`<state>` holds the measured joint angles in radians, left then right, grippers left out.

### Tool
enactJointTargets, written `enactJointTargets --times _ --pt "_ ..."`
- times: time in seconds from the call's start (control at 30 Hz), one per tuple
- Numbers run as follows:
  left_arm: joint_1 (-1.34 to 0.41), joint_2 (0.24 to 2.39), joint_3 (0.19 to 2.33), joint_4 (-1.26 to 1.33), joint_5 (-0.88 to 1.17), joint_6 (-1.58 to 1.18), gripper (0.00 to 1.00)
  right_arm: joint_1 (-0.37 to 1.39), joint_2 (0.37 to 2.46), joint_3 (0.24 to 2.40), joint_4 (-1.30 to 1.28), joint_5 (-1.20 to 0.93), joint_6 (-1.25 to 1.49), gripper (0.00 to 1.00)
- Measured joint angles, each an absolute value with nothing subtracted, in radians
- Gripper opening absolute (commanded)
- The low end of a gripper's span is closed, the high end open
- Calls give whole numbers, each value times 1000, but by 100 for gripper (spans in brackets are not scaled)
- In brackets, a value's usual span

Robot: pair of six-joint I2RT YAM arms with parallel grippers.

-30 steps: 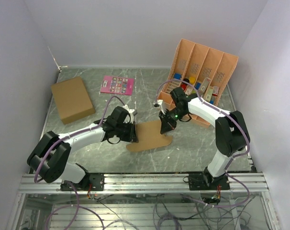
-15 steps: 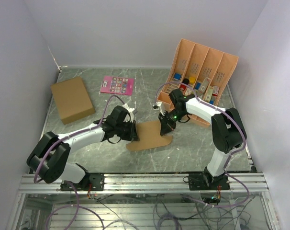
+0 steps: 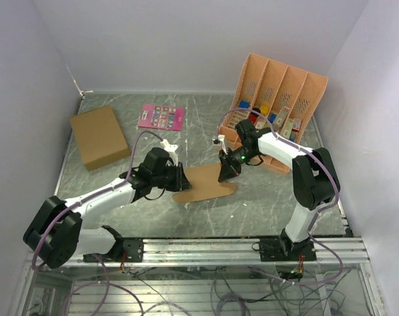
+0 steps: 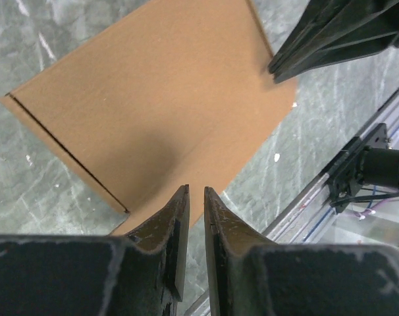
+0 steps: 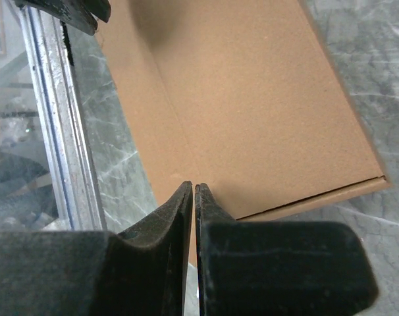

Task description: Fold the paper box

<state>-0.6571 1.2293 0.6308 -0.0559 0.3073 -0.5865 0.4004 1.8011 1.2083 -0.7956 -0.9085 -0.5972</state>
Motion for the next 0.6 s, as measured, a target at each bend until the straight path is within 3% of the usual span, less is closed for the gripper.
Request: enactJointTargets --times 0.43,0.6 --pt "-651 1312 591 -6 266 -603 26 381 1848 1200 -735 -891 -502 7" --pt "-651 1226 591 -14 248 -608 42 348 1834 1199 -756 -957 -560 29"
